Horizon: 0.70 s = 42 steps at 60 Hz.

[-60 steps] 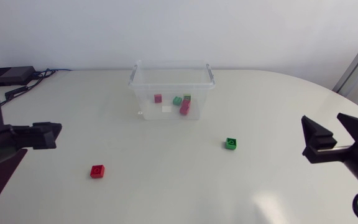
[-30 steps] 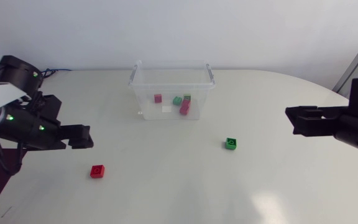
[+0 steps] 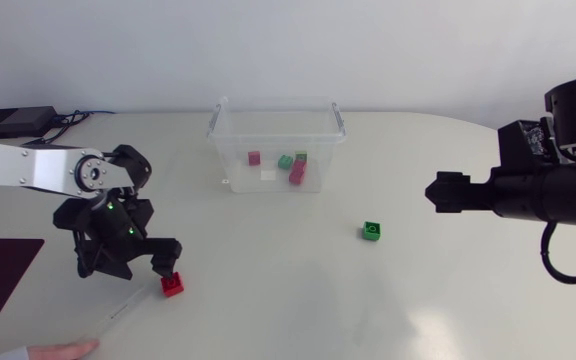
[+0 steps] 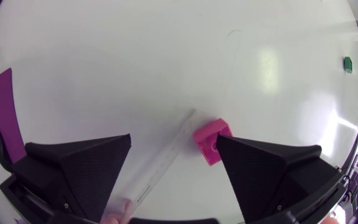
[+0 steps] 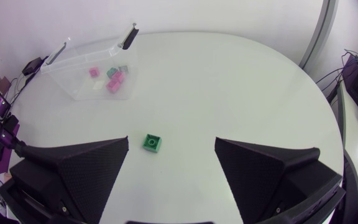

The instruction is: Place the duplo bricks in the container

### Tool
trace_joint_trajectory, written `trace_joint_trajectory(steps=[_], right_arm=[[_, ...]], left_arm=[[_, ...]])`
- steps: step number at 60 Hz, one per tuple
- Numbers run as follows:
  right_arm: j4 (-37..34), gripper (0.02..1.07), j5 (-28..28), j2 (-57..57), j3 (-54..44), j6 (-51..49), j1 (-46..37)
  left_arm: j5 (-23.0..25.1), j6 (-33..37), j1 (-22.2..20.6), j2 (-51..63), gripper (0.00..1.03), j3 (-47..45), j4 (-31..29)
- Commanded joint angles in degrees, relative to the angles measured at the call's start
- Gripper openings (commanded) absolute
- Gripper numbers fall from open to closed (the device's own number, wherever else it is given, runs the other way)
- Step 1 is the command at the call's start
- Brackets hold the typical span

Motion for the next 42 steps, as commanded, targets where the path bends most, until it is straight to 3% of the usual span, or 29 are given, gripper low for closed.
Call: trace_joint_trajectory(steps=[1, 16, 28, 42], right_arm=[[1.11, 1.02, 0.01, 0.51, -0.59, 1.88, 0.32], [1.91, 1.02, -0.69, 0.51, -2.53, 0.56, 0.67], [1.20, 1.02, -4.74, 0.24, -2.79, -1.90, 0.76], [0.06, 1.02, -8.69, 4.99, -0.06, -7.79, 2.34]], left_arm=[[-0.16, -2.03, -2.74, 2.32, 0.91, 1.21, 0.17], [-0.16, 1.40, -14.70, -6.12, 0.91, -0.72, -0.10], [0.02, 5.00, -15.57, -7.35, 0.92, -1.16, -0.27], [0.02, 7.90, -19.44, -6.39, 0.92, -3.80, 2.72]])
